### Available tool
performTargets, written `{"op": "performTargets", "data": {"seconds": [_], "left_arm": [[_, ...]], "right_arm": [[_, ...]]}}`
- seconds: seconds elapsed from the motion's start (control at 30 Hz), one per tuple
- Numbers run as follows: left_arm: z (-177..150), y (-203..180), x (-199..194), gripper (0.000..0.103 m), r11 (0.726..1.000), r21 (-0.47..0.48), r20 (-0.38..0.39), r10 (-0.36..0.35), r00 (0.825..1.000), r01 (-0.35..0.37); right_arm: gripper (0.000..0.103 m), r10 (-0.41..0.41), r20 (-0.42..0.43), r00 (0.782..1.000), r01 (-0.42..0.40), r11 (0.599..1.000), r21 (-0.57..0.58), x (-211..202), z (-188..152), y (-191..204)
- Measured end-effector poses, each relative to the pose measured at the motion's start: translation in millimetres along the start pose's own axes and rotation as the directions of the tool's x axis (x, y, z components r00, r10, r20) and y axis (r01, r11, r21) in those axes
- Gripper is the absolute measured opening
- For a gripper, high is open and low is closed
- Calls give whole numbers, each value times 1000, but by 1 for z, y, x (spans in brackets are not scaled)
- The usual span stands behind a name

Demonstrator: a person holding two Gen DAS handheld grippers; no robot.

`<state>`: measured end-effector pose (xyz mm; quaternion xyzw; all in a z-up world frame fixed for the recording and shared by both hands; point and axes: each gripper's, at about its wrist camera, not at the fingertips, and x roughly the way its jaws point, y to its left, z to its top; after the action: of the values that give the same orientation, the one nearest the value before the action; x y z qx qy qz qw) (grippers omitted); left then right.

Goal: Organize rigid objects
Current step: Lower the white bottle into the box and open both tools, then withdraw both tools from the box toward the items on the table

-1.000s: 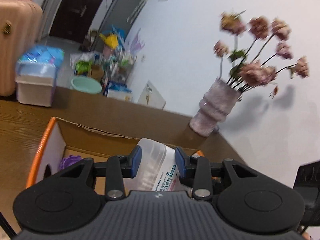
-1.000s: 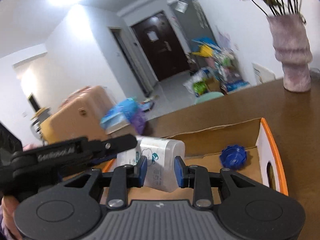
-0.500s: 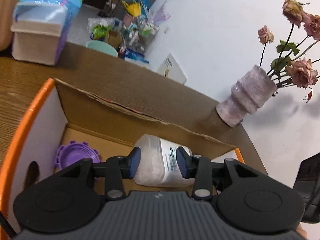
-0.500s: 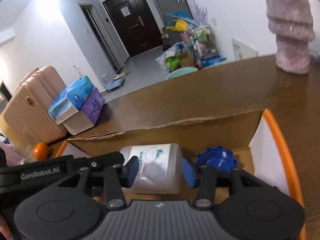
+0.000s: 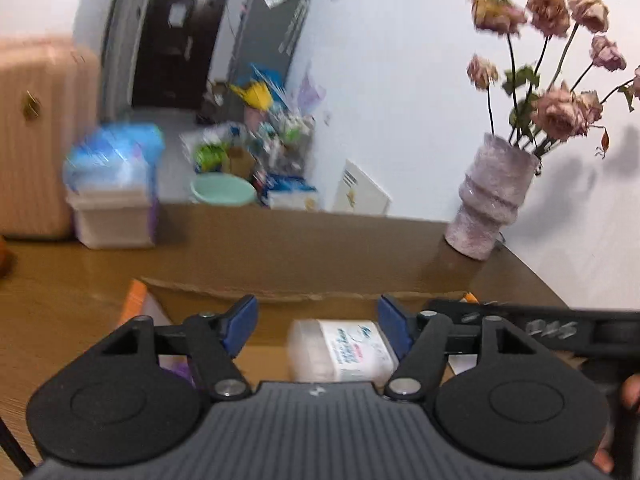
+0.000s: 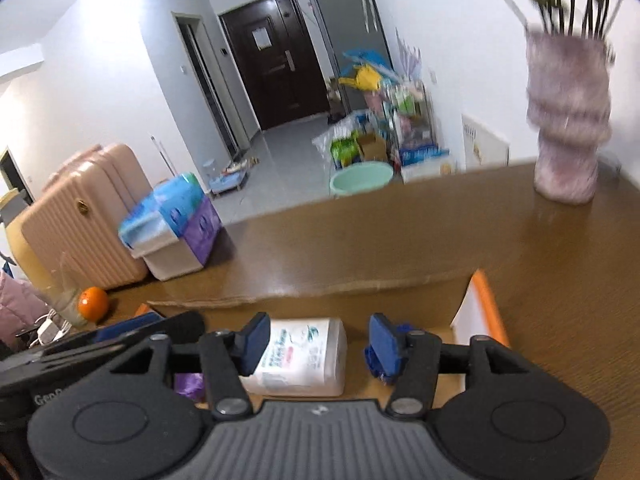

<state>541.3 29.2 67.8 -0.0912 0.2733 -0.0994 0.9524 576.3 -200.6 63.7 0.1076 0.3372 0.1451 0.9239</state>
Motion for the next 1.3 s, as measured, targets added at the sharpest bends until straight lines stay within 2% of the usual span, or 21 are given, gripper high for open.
{"op": "performTargets", "data": {"seconds": [0.07,0.13,0.23,0.37,0.5,0.53,0.57,0.67,0.9,1.0,1.17,1.3], "left_arm": [[8,2,-24,75,999,0,38,34,999,-34],[15,4,-49,80,997,4,71,70,995,-71],[21,6,-84,87,993,20,113,110,988,-113],[18,8,-130,96,985,51,177,153,972,-164],[9,3,-164,101,971,107,229,186,955,-215],[6,2,-172,102,966,120,246,196,949,-230],[2,-1,-178,102,961,131,264,204,943,-244],[-7,-8,-196,103,951,157,301,210,930,-266],[-26,-22,-233,103,944,188,371,189,909,-272],[-35,-22,-243,103,944,187,378,185,907,-271],[-59,-19,-262,103,951,164,403,179,898,-263],[-93,-19,-273,103,948,180,382,179,907,-263]], "right_arm": [[73,-5,46,999,6,1000,-22,-25,7,4],[80,-8,96,995,11,999,-33,-53,11,5],[81,-26,139,990,34,998,-54,-89,12,7],[89,-63,188,980,88,987,-132,-125,3,18],[94,-73,275,959,137,966,-219,-158,-15,30],[102,-74,294,953,146,962,-230,-163,-18,32],[103,-76,317,945,157,958,-238,-170,-22,34],[103,-86,376,923,188,952,-243,-186,-33,39],[103,-49,423,905,167,955,-246,-217,-54,45],[103,1,427,904,138,946,-293,-225,-66,47],[103,7,449,894,148,940,-308,-238,-95,45],[103,-12,428,904,162,935,-315,-244,-128,40]]}}
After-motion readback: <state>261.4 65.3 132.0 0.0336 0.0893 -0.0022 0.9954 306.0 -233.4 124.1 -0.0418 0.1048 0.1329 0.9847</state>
